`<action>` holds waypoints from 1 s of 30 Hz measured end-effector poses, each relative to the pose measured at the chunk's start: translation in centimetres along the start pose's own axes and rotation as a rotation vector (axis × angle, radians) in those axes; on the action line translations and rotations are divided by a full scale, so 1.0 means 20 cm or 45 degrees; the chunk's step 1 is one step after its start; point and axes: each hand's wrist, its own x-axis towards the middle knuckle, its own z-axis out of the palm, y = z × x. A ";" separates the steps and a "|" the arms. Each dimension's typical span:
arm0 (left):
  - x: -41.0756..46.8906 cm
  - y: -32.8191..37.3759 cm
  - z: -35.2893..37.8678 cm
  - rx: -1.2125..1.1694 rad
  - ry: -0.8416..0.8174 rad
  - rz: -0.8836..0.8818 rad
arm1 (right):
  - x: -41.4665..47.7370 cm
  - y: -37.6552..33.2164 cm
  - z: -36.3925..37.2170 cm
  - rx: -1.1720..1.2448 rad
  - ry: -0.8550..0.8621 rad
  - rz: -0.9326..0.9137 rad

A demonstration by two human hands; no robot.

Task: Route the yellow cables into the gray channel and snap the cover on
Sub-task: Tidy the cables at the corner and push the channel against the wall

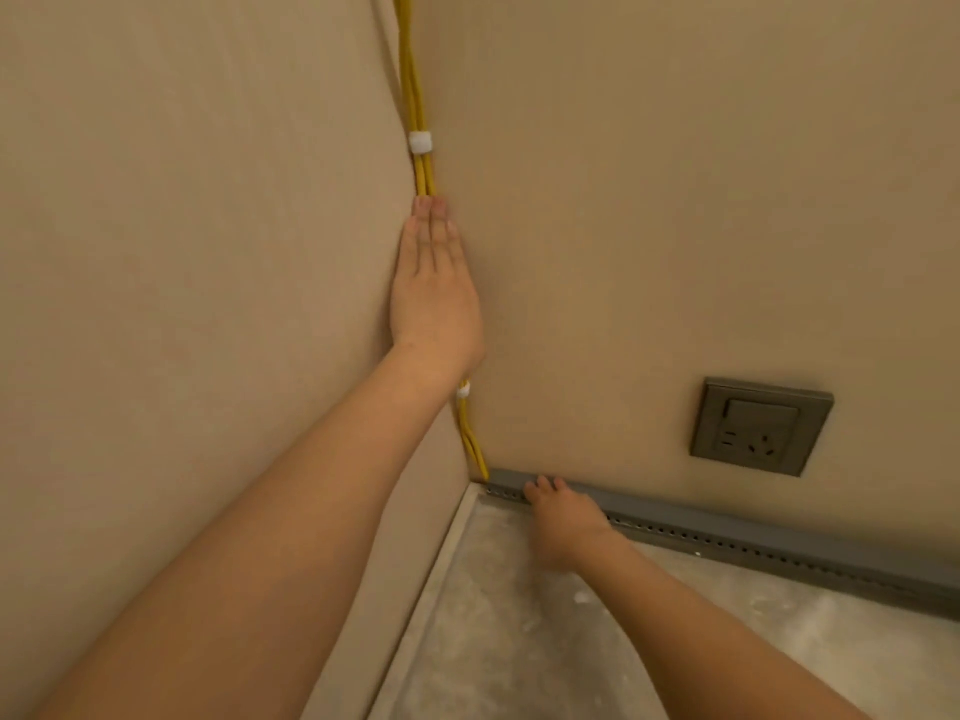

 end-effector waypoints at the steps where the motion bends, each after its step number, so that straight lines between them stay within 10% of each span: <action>1: -0.04 0.03 0.02 -0.081 -0.041 -0.007 | 0.00 0.00 0.00 -0.003 0.008 -0.008; 25: -0.63 0.43 0.55 -1.112 -0.423 0.094 | -0.06 0.07 0.31 0.032 0.451 -0.136; 30: -0.81 0.62 0.53 -1.803 -0.848 -0.441 | -0.09 0.18 0.26 0.392 0.347 -0.354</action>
